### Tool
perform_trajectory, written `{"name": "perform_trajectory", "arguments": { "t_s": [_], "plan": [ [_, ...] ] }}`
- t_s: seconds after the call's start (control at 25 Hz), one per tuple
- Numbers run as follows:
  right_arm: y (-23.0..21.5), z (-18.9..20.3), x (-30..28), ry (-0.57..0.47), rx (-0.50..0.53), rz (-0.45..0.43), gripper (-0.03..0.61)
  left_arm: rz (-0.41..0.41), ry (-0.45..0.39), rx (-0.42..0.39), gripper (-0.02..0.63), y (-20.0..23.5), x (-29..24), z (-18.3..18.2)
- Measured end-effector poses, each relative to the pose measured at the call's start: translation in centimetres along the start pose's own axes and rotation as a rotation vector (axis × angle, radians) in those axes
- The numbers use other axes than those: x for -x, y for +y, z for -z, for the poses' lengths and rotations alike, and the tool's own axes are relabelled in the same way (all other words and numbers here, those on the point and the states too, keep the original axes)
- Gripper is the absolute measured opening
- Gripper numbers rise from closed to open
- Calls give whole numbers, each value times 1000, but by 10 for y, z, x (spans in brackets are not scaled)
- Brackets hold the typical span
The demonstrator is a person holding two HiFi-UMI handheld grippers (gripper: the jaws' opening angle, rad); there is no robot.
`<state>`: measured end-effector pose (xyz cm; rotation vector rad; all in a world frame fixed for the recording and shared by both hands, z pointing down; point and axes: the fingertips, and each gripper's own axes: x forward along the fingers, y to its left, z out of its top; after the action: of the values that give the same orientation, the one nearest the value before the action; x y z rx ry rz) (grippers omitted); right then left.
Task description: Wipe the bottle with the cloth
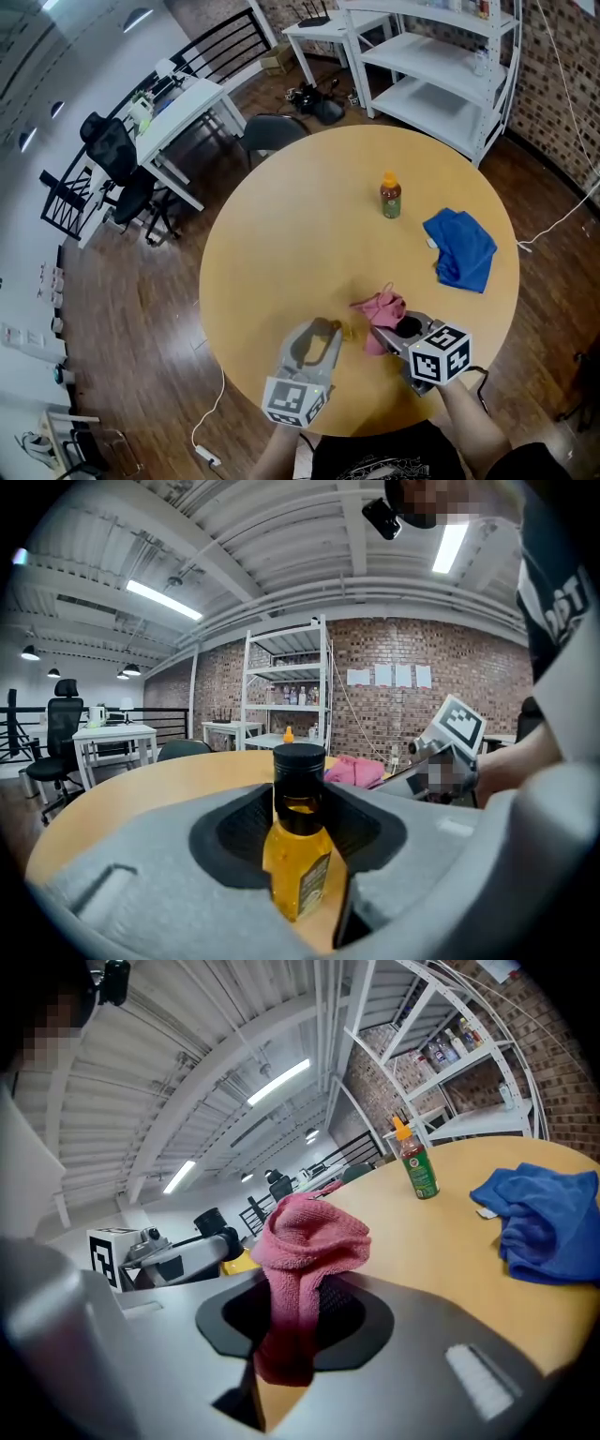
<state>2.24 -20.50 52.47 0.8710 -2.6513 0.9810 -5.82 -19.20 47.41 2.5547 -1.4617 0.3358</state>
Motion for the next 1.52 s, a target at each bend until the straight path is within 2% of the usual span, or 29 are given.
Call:
{"name": "perform_trajectory", "arguments": {
  "t_s": [0.12, 0.36, 0.64, 0.72, 0.8, 1.04, 1.52],
  "plan": [
    [2, -4, 4, 2, 72, 23, 98, -10, 5, 13, 190, 0, 1, 1],
    [12, -11, 17, -44, 145, 95, 98, -18, 0, 40, 190, 2, 10, 9],
    [60, 3, 49, -101, 278, 227, 94, -29, -9, 68, 184, -17, 56, 23],
    [75, 12, 56, -110, 302, 264, 94, -35, -22, 90, 115, -24, 71, 24],
    [90, 20, 62, -122, 316, 291, 94, -40, -25, 107, 75, -31, 85, 27],
    [120, 32, 73, -146, 331, 323, 94, -46, -19, 137, 10, -48, 108, 27],
    [147, 47, 80, -128, 359, 333, 95, -6, -31, 137, 5, -77, 131, 17]
  ]
}}
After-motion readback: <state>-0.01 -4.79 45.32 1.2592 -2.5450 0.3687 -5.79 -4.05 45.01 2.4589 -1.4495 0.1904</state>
